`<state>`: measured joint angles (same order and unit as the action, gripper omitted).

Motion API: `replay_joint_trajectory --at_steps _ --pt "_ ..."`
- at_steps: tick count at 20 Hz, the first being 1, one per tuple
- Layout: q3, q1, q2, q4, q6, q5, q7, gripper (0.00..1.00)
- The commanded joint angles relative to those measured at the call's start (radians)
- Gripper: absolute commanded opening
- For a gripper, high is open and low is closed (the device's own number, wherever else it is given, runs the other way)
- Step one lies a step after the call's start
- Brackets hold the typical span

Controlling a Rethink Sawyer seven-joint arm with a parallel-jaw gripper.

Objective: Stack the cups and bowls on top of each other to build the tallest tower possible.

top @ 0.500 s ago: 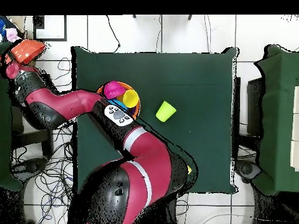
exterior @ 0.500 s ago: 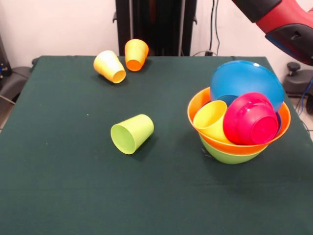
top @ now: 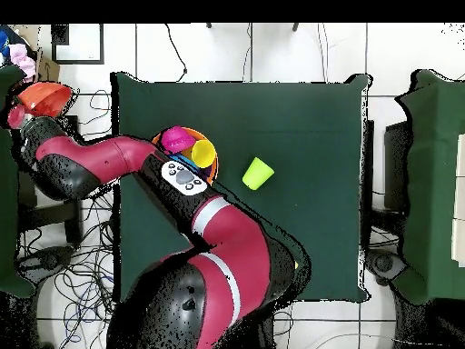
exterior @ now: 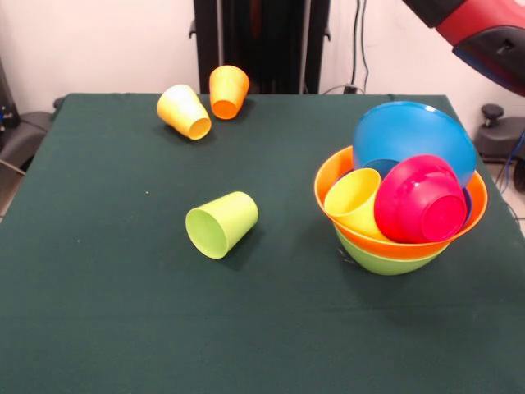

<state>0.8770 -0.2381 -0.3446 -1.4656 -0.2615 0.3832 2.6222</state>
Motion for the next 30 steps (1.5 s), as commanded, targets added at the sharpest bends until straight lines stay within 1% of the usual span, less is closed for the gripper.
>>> replay_joint_trajectory --at_steps 1,3,10,13,16,21,22,25,30 --pt "-0.019 -0.003 -0.060 -0.027 0.138 -0.012 0.024 0.00" --pt "-0.033 -0.001 -0.083 -0.035 0.148 -0.021 0.034 0.00" --pt "-0.043 -0.025 -0.129 -0.072 0.209 -0.041 0.031 0.00" --pt "-0.080 -0.011 -0.162 -0.087 0.227 -0.069 0.042 0.00" --pt "-0.114 -0.003 -0.205 -0.105 0.268 -0.099 0.042 0.00" --pt "-0.129 -0.013 -0.250 -0.126 0.322 -0.134 0.020 0.00" --pt "-0.150 -0.007 -0.263 -0.127 0.343 -0.142 0.018 0.00" --pt "-0.175 0.000 -0.266 -0.124 0.366 -0.150 0.009 0.00" --pt "-0.193 -0.011 -0.254 -0.098 0.421 -0.128 -0.030 0.00"
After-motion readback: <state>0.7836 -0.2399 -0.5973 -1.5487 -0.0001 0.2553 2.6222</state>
